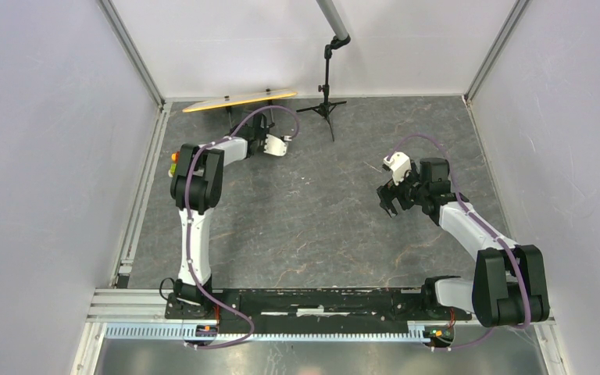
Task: Write a sentence on the whiteboard
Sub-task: Move the whiteboard to the center of the board.
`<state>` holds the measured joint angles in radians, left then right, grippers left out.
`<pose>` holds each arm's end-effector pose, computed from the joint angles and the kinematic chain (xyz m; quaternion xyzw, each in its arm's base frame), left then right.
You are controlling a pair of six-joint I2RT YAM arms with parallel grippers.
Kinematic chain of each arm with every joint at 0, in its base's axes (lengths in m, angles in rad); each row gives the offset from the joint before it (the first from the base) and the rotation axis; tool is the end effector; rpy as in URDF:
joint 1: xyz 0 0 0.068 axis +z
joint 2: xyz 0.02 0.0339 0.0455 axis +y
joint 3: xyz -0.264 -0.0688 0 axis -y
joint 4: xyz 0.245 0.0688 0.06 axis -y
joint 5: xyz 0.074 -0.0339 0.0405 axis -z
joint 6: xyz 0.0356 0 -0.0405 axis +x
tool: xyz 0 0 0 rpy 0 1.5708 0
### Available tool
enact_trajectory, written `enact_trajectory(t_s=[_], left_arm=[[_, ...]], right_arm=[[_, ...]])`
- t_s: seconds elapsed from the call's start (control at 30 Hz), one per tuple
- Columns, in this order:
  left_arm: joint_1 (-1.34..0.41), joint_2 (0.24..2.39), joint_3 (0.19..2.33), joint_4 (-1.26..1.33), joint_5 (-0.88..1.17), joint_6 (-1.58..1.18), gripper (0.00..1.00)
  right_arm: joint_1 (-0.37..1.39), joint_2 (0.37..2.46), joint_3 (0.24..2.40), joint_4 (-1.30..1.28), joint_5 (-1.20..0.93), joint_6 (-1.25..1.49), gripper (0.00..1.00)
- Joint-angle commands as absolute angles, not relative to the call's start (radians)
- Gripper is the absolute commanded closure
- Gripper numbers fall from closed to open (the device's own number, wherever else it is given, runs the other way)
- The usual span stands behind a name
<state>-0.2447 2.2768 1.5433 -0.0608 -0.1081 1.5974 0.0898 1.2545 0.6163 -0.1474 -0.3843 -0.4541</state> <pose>0.4764 -0.1150 0.1169 0.7235 0.5754 0.2756 0.2635 0.2439 0.0354 0.1910 -0.3140 0.8540 0.1055 0.4013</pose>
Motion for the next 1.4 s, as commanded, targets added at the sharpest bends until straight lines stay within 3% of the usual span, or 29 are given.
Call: enact_trajectory(t_s=[0.0,0.07,0.23,0.33,0.43,0.5,0.67,0.77,1.17,1.37], left_arm=[[-0.255,2.277,1.468,-0.197,-0.064,1.572,0.98],[-0.27,2.241,1.396,-0.091,-0.101,1.571,0.96],[-0.312,2.15,1.243,0.16,-0.223,1.586,0.75],[-0.313,2.116,1.249,0.161,-0.237,1.584,0.61],[-0.308,2.121,1.31,0.142,-0.244,1.594,0.57],[-0.307,2.136,1.34,0.159,-0.249,1.649,0.58],[-0.308,2.216,1.488,0.132,-0.266,1.748,0.75],[-0.308,2.293,1.627,0.088,-0.323,1.759,0.78],[-0.282,2.515,1.948,-0.019,-0.382,1.609,0.79],[-0.279,2.527,1.873,0.09,-0.366,1.566,0.8]], right_arm=[[0.087,1.247,0.634,-0.137,-0.403,-0.466,0.03],[0.087,1.246,0.634,-0.137,-0.404,-0.466,0.03],[0.088,1.245,0.635,-0.138,-0.41,-0.468,0.03],[0.087,1.247,0.638,-0.142,-0.416,-0.468,0.03],[0.087,1.244,0.636,-0.143,-0.415,-0.468,0.03],[0.087,1.242,0.637,-0.143,-0.414,-0.468,0.03],[0.087,1.245,0.637,-0.145,-0.416,-0.471,0.03],[0.087,1.245,0.637,-0.146,-0.412,-0.472,0.03],[0.087,1.244,0.637,-0.147,-0.419,-0.472,0.03],[0.087,1.248,0.635,-0.147,-0.417,-0.474,0.03]])
